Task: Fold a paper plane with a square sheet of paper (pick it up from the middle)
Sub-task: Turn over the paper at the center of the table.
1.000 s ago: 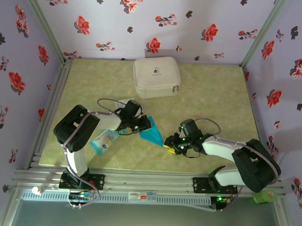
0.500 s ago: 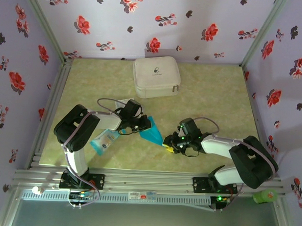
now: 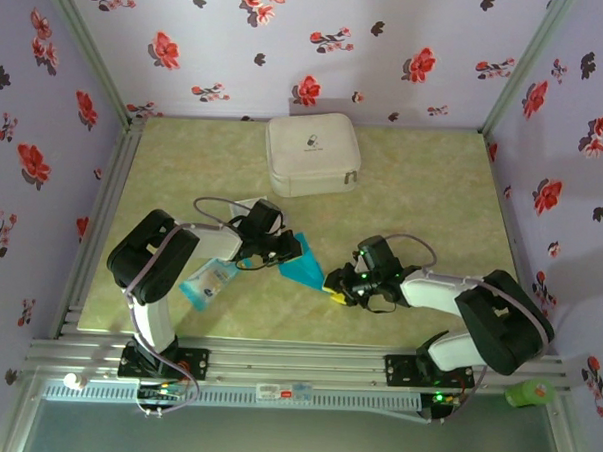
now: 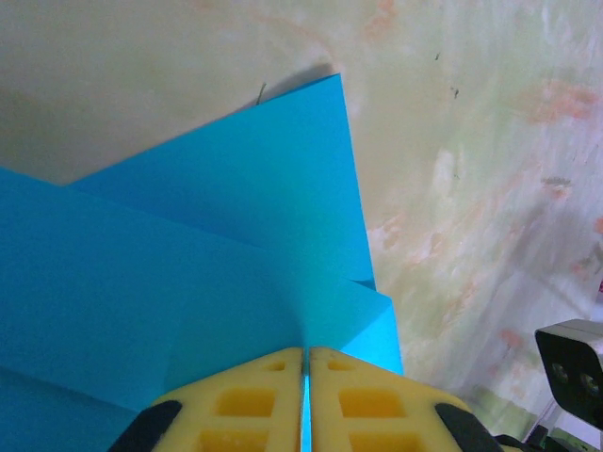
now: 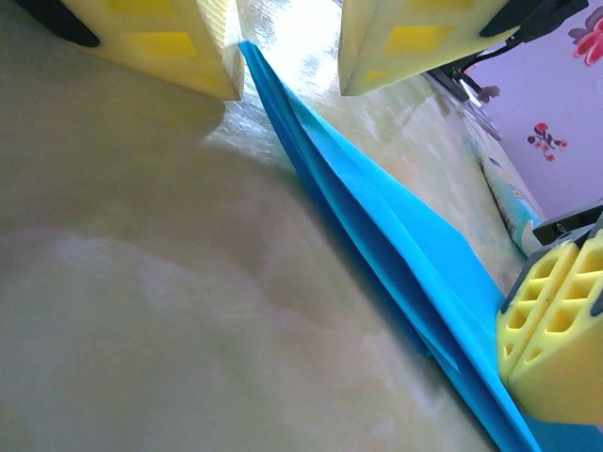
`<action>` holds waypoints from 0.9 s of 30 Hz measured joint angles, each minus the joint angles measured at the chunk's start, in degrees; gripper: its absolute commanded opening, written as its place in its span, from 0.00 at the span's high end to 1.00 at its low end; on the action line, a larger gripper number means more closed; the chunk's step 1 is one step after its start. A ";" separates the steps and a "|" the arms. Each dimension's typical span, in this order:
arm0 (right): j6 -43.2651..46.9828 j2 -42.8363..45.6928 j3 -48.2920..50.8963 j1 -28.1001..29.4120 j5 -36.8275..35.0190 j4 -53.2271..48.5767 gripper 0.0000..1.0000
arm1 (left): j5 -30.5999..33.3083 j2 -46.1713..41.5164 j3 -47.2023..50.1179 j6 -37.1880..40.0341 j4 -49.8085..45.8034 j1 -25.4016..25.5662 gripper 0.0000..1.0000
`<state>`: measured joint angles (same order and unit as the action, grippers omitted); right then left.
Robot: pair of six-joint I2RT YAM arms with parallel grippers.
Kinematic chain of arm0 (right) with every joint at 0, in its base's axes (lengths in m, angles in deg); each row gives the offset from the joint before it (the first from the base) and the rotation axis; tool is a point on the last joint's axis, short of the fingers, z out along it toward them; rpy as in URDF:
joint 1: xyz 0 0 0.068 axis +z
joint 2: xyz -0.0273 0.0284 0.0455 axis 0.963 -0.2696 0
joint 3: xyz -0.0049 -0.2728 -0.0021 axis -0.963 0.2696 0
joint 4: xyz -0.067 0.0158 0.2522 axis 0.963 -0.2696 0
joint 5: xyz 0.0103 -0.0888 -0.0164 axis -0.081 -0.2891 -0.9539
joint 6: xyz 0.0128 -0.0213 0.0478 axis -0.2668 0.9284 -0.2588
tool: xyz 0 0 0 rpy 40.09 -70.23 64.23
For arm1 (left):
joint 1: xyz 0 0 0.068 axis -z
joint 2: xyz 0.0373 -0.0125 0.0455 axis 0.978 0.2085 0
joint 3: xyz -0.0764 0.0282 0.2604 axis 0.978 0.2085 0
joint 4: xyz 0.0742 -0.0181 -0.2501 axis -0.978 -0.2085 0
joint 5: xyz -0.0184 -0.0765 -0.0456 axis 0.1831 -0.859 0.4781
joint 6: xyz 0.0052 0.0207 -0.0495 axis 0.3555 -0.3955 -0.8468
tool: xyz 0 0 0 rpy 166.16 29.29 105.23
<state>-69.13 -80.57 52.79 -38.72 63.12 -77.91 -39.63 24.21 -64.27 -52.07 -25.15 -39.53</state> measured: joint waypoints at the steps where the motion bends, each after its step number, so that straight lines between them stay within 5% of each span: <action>1: 0.00 -0.17 0.00 0.00 0.00 0.48 0.68 | 0.00 0.00 0.00 0.00 0.00 0.00 0.89; 17: 0.15 -2.71 0.02 -0.02 -1.14 7.69 0.73 | -0.46 0.00 0.00 -0.46 0.24 -0.11 0.86; 27: 0.26 -2.93 0.09 -0.02 -1.44 10.49 0.92 | -0.46 -1.16 0.00 -1.66 0.15 -0.20 0.77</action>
<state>-68.86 -83.50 52.88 -38.74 61.68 -67.42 -40.09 23.05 -64.27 -53.73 -24.99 -39.73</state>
